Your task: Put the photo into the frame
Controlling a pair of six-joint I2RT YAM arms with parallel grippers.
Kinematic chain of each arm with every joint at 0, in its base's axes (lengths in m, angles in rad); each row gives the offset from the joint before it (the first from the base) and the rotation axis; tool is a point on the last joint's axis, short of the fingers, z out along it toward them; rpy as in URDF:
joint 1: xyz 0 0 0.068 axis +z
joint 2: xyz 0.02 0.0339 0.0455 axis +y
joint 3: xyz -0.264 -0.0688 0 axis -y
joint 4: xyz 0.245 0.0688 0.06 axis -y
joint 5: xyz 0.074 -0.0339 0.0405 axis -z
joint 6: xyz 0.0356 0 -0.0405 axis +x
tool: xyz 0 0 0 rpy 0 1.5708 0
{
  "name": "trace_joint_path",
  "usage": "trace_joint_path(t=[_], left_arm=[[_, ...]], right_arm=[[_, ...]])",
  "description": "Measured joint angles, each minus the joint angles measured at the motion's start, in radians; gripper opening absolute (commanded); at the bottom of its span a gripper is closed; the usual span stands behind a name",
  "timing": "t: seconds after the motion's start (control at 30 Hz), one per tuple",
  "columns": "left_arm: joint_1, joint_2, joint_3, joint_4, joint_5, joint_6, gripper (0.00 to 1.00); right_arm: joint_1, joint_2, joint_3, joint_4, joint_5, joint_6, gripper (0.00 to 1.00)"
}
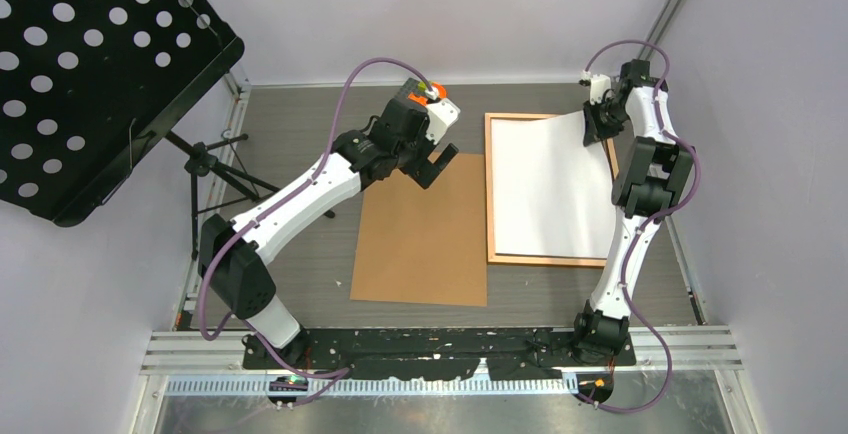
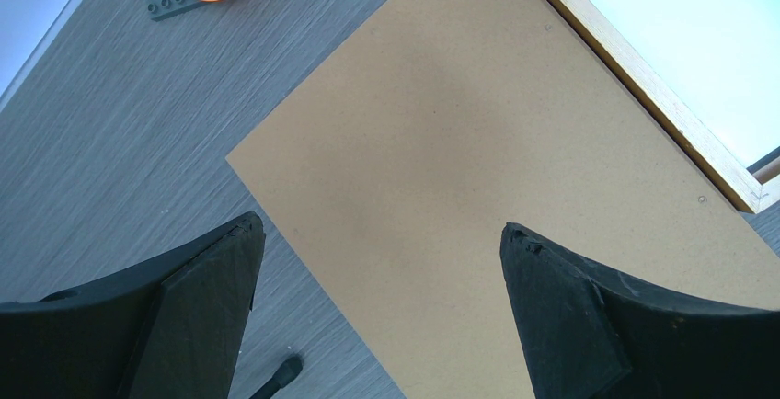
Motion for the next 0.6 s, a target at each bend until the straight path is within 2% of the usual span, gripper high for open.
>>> trace_joint_path(t=[0.23, 0.37, 0.6], left_arm=[[0.0, 0.0, 0.0, 0.0, 0.0, 0.0, 0.99], [0.0, 0.0, 0.0, 0.0, 0.0, 0.0, 1.0], [0.0, 0.0, 0.0, 0.0, 0.0, 0.0, 1.0]], right_arm=[[0.0, 0.0, 0.0, 0.014, 0.024, 0.003, 0.49], [0.0, 0.0, 0.0, 0.019, 0.032, 0.005, 0.69], [0.0, 0.0, -0.001, 0.021, 0.053, 0.008, 0.89]])
